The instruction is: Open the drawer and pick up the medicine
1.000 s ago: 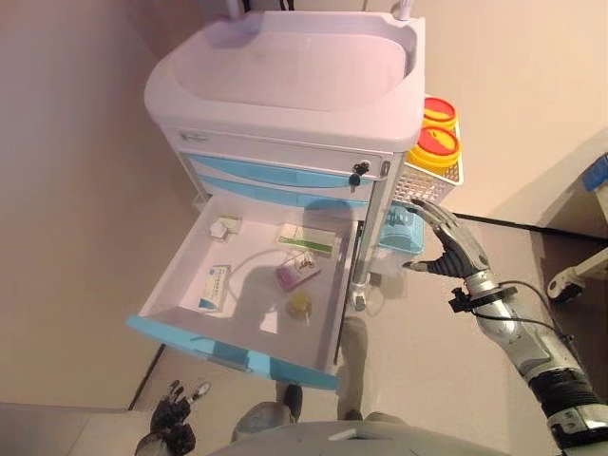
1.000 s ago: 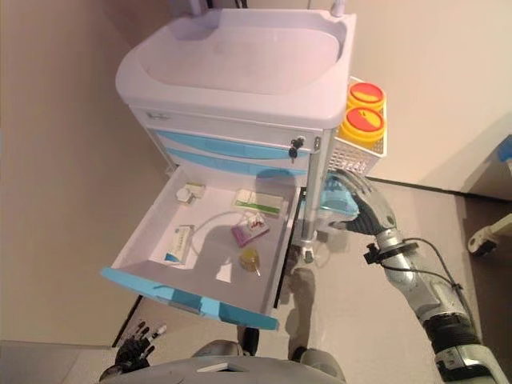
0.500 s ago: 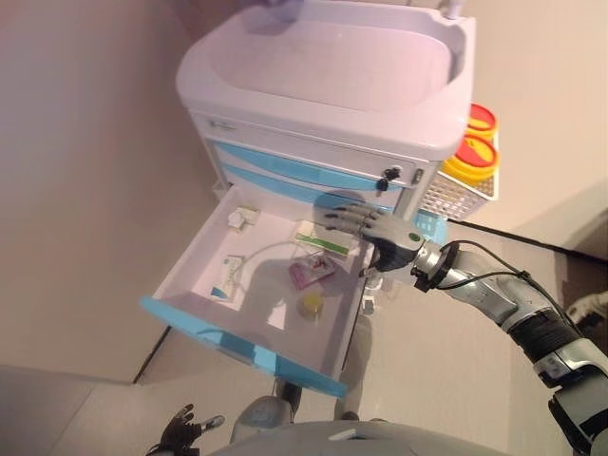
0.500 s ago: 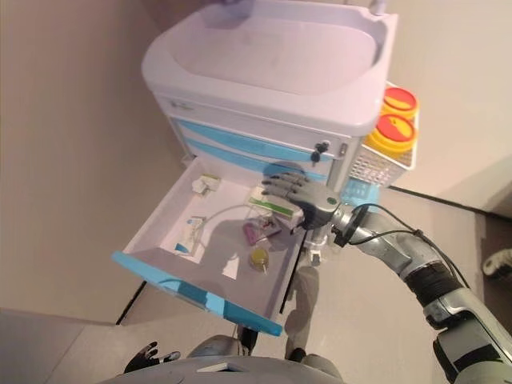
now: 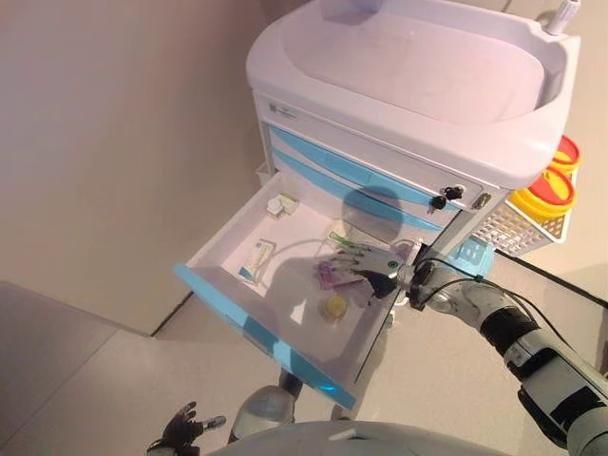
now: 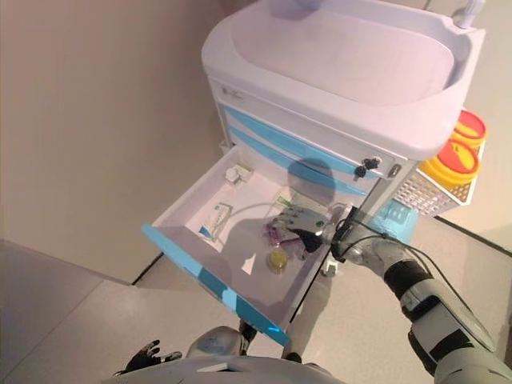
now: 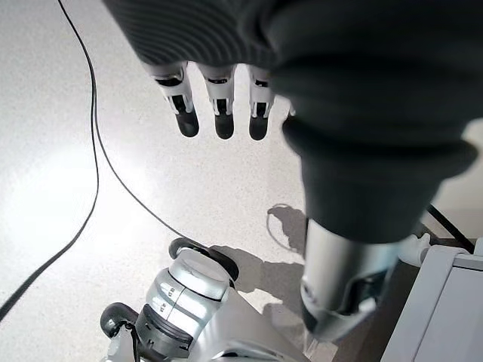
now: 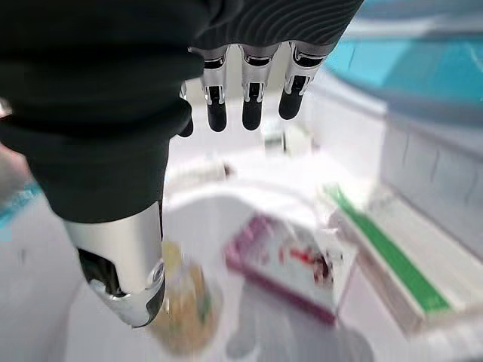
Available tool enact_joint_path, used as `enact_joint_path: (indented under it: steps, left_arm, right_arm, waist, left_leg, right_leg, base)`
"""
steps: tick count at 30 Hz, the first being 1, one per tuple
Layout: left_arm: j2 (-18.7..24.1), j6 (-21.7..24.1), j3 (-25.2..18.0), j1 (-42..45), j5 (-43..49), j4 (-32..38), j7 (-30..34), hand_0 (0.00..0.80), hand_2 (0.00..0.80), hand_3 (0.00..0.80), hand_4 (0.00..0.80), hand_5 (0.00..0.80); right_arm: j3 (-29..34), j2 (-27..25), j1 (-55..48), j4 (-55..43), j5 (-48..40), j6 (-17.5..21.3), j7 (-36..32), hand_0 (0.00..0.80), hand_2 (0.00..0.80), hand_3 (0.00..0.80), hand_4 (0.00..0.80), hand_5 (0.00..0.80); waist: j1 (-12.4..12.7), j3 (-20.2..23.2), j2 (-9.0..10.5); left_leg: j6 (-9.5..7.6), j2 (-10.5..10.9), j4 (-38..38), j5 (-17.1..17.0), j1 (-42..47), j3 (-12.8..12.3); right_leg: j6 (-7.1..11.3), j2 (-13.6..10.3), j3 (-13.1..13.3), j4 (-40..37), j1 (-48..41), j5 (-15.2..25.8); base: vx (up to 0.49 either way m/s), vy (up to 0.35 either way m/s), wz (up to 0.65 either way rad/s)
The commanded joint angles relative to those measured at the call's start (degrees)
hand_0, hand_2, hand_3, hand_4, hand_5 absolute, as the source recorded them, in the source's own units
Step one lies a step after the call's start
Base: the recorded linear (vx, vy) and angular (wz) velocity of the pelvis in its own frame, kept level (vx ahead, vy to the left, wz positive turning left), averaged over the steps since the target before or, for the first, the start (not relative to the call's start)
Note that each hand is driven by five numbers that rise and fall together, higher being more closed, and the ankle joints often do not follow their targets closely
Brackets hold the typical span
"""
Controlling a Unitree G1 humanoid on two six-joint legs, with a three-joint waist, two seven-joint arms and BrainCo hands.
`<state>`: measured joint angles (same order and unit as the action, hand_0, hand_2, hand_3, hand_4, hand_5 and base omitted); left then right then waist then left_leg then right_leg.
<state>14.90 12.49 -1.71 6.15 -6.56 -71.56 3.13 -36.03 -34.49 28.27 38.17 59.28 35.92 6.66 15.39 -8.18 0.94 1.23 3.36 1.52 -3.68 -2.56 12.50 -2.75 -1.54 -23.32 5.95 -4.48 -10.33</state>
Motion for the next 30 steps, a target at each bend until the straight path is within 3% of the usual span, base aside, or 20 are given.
enact_joint_path:
  steps: [1, 11, 30]
  left_arm:
    - [1.47, 1.26, 3.00, -1.75, 2.05, -2.11, -0.09, 0.000, 0.000, 0.000, 0.000, 0.000]
    - [0.40, 2.99, 4.49, -1.98, 2.40, -1.68, 0.14, 0.000, 0.000, 0.000, 0.000, 0.000]
    - [-0.59, 3.46, 5.72, -0.25, 3.27, -1.19, 0.09, 0.000, 0.000, 0.000, 0.000, 0.000]
  right_arm:
    - [-2.36, 0.98, 1.72, 0.94, 1.81, 0.64, 5.12, 0.000, 0.000, 0.000, 0.000, 0.000]
    - [-2.01, 3.94, -0.84, 5.63, 7.02, 0.31, 12.80, 0.000, 0.000, 0.000, 0.000, 0.000]
    - [-1.71, 6.24, -2.68, 8.24, 5.76, -2.99, 13.42, 0.000, 0.000, 0.000, 0.000, 0.000]
  waist:
    - [0.93, 0.59, 0.43]
    - [1.66, -0.51, -0.18]
    - [3.46, -0.79, -1.14]
  left_leg:
    - [-1.16, 2.30, -0.33, 4.93, -0.12, -0.45]
    - [-1.20, 2.66, -0.10, 4.93, -0.21, 0.35]
    - [-1.20, 3.70, 0.00, 4.37, -0.77, 2.81]
  right_leg:
    - [3.29, -3.71, 1.33, -0.63, 1.13, 2.52]
    - [3.33, -3.90, 0.98, -0.35, 1.11, 2.53]
    - [3.16, -4.52, -0.94, 0.27, 0.92, 2.12]
  base:
    - [0.029, -0.005, 0.07]
    - [0.007, -0.001, 0.02]
    - [0.024, 0.012, 0.07]
